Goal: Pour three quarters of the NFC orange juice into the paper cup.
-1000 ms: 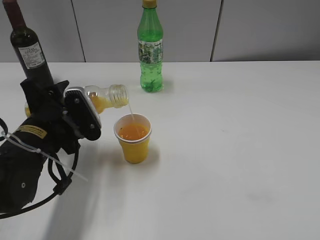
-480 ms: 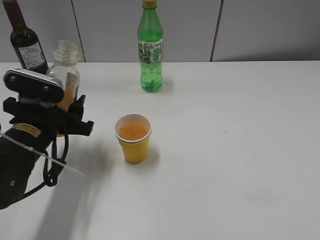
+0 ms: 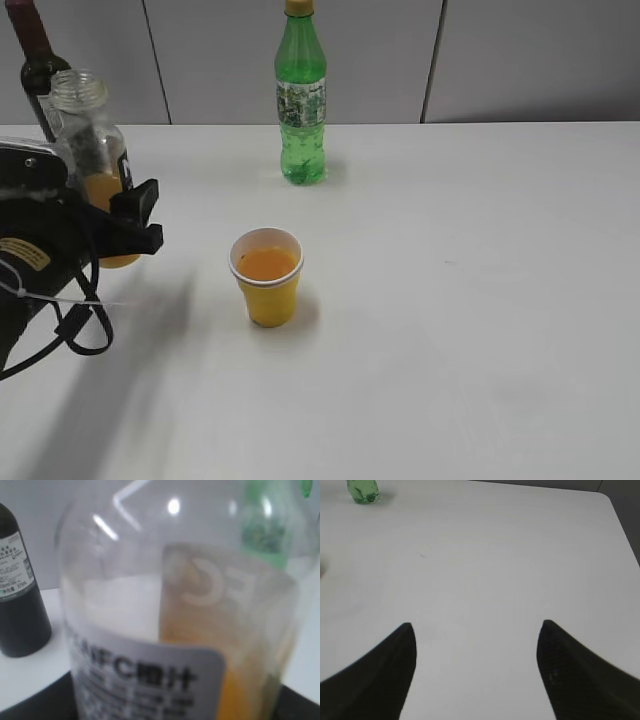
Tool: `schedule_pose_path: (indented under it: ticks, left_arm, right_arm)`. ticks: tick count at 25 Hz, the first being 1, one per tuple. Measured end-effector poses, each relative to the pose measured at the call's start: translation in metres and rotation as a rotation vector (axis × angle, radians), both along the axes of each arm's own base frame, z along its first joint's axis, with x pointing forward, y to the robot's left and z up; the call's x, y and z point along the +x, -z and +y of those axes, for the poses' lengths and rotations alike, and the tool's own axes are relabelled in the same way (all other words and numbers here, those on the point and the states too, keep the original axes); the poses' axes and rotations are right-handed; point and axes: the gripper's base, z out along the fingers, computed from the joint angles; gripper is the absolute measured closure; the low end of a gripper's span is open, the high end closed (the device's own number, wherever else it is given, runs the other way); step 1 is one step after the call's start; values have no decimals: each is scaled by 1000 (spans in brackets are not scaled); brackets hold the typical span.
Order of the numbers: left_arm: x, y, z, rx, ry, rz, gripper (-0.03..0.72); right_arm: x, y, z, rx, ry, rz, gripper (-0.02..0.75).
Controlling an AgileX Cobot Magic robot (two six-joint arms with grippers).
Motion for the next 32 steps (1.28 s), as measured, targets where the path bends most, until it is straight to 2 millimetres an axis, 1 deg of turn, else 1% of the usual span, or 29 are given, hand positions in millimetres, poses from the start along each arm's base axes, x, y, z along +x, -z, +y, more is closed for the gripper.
schedule_pose_path:
  ticks: [5, 11, 13, 16, 23, 30, 32]
  left_arm:
    - [4, -2, 10, -5, -20, -22, 221]
    - [13, -4, 19, -21, 28, -38, 221]
    - [21, -3, 22, -19, 32, -49, 221]
    - [39, -1, 24, -22, 43, -66, 221]
    - [81, 13, 16, -27, 62, -95, 221]
    - [117, 29, 8, -32, 64, -101, 221]
    - [124, 34, 6, -32, 65, -100, 221]
  right_arm:
    - [0, 0, 0, 0, 0, 0, 145]
    - [0, 0, 0, 0, 0, 0, 145]
    - [0, 0, 0, 0, 0, 0, 145]
    - [0, 0, 0, 0, 0, 0, 145]
    - [0, 0, 0, 0, 0, 0, 145]
    - [0, 0, 0, 0, 0, 0, 146]
    - [0, 0, 0, 0, 0, 0, 146]
